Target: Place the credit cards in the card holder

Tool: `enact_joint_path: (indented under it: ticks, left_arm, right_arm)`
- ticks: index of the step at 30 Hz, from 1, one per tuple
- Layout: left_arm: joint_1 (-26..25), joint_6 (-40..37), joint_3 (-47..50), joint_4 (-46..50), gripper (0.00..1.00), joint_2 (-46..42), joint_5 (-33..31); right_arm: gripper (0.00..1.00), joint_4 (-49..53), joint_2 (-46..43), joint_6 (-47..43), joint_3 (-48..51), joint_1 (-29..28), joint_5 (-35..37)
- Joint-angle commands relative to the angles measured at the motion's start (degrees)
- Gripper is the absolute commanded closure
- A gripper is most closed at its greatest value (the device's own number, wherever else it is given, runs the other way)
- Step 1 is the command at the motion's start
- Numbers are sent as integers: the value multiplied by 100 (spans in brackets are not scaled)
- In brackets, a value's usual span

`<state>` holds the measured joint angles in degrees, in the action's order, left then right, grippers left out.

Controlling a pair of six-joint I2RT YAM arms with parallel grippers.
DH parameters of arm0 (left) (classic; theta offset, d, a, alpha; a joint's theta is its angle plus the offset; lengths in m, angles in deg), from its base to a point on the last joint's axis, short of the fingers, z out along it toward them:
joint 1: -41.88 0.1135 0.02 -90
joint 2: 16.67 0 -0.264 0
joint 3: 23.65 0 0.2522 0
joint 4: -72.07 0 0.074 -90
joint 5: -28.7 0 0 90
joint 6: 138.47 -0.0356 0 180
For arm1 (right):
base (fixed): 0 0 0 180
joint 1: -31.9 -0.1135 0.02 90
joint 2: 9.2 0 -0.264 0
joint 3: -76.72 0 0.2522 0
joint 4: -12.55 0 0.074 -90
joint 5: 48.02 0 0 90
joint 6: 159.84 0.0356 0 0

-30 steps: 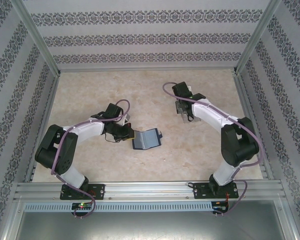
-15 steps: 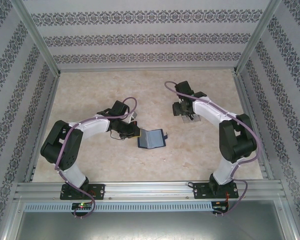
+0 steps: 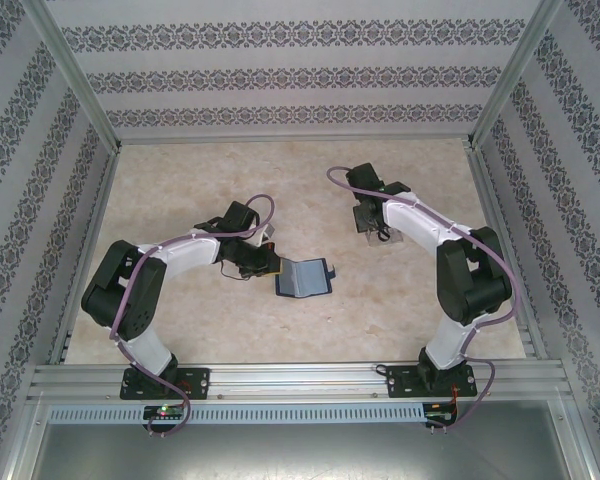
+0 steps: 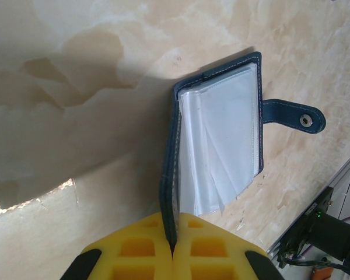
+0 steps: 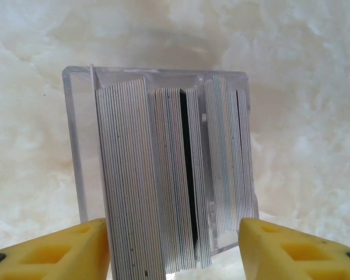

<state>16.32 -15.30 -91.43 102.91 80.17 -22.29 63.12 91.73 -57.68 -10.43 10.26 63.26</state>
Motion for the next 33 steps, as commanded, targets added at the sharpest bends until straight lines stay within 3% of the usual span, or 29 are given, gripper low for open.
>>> enact_joint_path:
  ticks: [1,5,13,21,25,28,33]
  left_arm:
    - [-84,-126,-106,-40,100,81,64]
    - [-111,-100,-46,-152,100,96,40]
    - [-173,-154,-26,-226,100,142,84]
    - [-174,-292,-157,67,87,48,-112]
    - [-170,-252,-97,33,75,11,-136]
    - [-169,-282,-125,136,58,-14,-222]
    - [-173,-87,56,-25,43,-205,-324]
  right_arm:
    - [42,172,-213,-176,-211,-32,436]
    - [47,137,-205,-300,-247,-39,493]
    - [67,130,-196,-432,-255,-164,570]
    - [77,146,-205,-545,-271,-234,746]
    - [84,144,-196,-581,-282,-248,729]
    - [90,138,-222,-587,-273,-247,630]
    - [97,109,-372,-623,-250,-341,484]
